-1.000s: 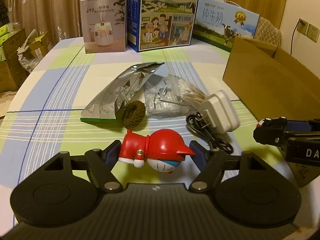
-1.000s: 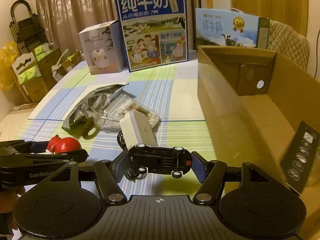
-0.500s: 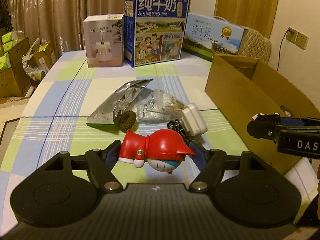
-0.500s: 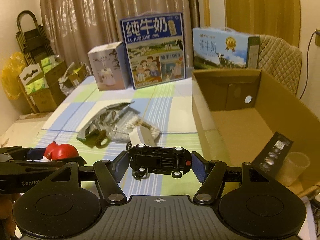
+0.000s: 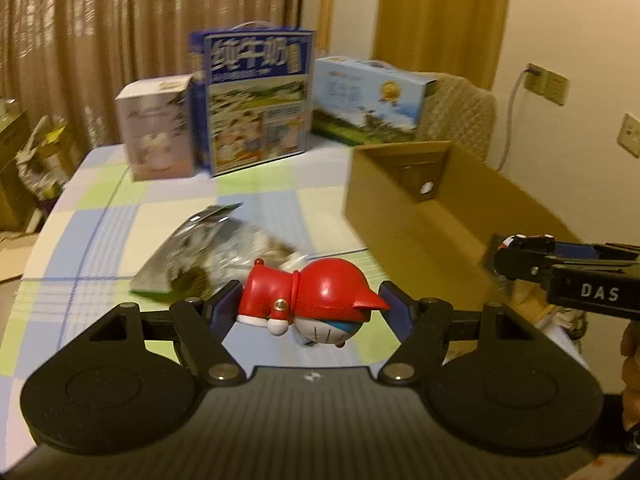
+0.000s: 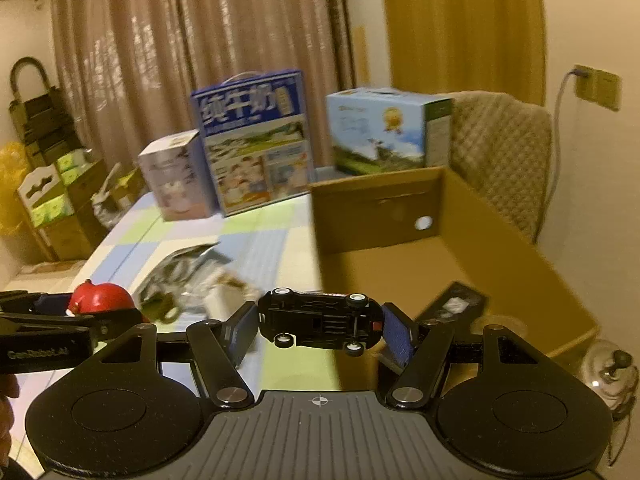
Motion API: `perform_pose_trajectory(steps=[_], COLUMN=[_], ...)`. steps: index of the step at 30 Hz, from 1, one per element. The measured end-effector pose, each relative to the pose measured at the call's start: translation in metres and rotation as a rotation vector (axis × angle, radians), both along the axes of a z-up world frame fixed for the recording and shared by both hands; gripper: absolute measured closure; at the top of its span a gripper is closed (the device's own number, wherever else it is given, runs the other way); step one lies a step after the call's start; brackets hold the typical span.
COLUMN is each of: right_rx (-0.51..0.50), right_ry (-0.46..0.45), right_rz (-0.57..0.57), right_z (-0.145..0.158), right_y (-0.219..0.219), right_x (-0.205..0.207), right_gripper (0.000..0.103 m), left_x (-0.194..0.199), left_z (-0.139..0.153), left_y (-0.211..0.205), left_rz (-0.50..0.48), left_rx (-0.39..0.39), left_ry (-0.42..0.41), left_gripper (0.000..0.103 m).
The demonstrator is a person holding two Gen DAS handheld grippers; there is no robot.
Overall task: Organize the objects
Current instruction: 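Carry the figure in the left gripper while the right gripper carries the toy car to the cardboard box, then open the left gripper to drop the figure while the right gripper releases the car into the box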
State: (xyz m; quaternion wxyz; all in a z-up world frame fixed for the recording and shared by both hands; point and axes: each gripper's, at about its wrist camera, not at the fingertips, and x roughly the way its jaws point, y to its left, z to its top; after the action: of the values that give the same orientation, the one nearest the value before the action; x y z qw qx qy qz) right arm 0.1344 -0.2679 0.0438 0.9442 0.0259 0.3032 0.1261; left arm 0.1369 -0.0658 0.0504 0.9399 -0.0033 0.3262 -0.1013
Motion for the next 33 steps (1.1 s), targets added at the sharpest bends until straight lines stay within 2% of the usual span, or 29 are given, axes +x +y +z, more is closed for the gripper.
perform_pose_trajectory(steps=[9, 14, 18, 27, 28, 33], right_rx=[-0.006, -0.013, -0.003, 0.006, 0.008, 0.014], right_ry=[-0.022, -0.022, -0.016, 0.008, 0.011, 0.014], right_rz=[-0.104, -0.139, -0.165, -0.205, -0.208, -0.205], right_z=[0.014, 0.018, 0.017, 0.008, 0.007, 0.007], right_y=[-0.068, -0.096, -0.112, -0.134, -0.135, -0.135], right_x=[0.006, 0.016, 0.023, 0.030, 0.031, 0.031], right_gripper=[0.040, 0.040, 0.040, 0.040, 0.040, 0.039], left_x=[0.019, 0.036, 0.050, 0.079, 0.080, 0.080], left_z=[0.017, 0.017, 0.013, 0.000, 0.001, 0.012], left_y=[-0.073, -0.107, -0.131, -0.157, -0.157, -0.149], left_rz=[-0.130, -0.184, -0.218, -0.255, -0.250, -0.235], left_rx=[-0.035, -0.065, -0.059, -0.059, -0.056, -0.058], left_ry=[-0.005, 0.016, 0.030, 0.067, 0.059, 0.021], left_gripper=[0.033, 0.033, 0.033, 0.031, 0.025, 0.023])
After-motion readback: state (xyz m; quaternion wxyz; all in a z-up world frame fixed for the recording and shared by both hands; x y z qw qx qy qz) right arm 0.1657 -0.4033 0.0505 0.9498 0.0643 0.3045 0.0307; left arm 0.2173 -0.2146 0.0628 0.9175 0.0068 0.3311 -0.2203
